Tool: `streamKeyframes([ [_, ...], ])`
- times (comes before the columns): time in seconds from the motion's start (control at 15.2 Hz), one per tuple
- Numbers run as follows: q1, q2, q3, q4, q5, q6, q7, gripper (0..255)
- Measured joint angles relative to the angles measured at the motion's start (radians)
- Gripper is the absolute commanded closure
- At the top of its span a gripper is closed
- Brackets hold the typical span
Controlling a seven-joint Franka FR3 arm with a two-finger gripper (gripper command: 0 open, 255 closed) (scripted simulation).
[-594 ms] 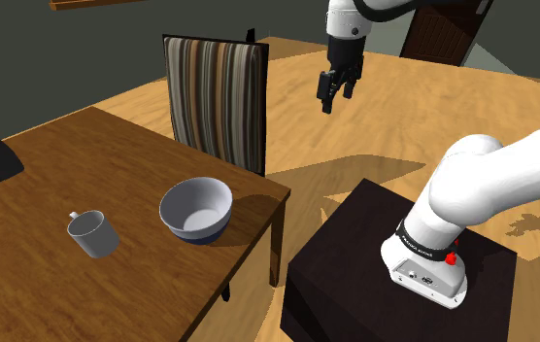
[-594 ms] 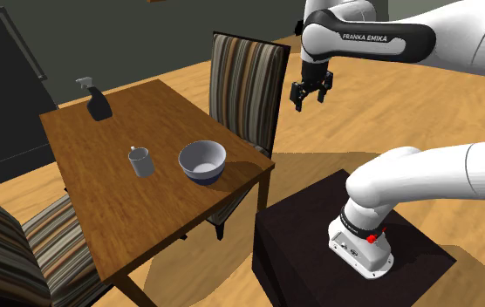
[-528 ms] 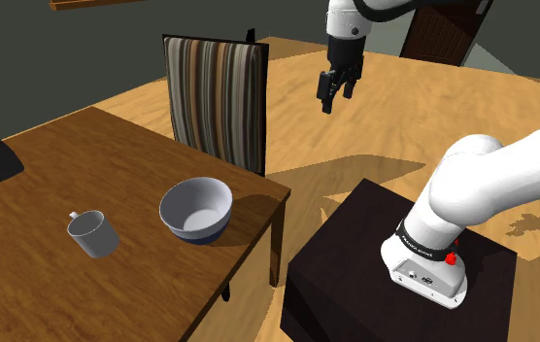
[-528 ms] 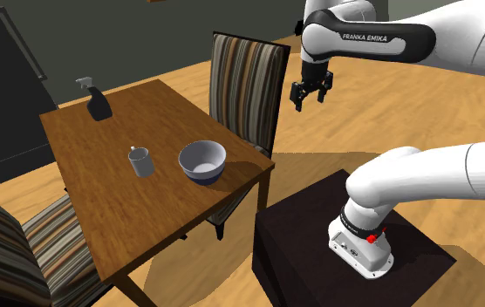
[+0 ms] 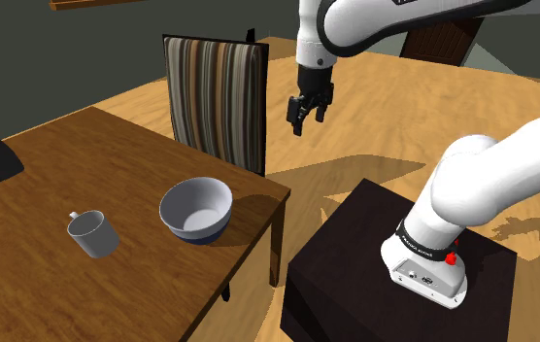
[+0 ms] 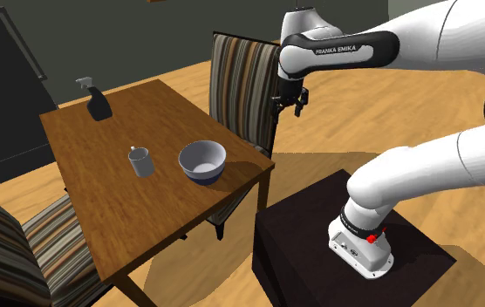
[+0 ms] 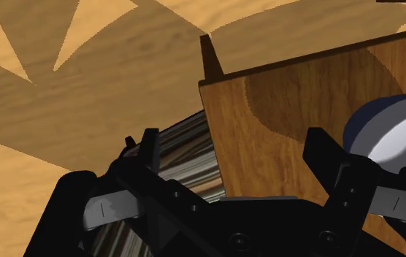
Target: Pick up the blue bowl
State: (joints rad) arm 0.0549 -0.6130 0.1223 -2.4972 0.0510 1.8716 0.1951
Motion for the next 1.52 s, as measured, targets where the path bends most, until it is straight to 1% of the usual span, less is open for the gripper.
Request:
streamKeyframes([
  [0.33,0.034,0.133,0.046,-0.009,0.070,0.157,0.055,0],
  [0.79,0.073,0.351,0.099,0.057,0.145,0.340,0.111,0],
  [1.06,0.096,0.499,0.134,0.127,0.173,0.440,0.149,0],
  [1.32,0.115,0.636,0.154,0.209,0.189,0.518,0.173,0],
  [1.52,0.123,0.680,0.162,0.220,0.194,0.557,0.180,0],
])
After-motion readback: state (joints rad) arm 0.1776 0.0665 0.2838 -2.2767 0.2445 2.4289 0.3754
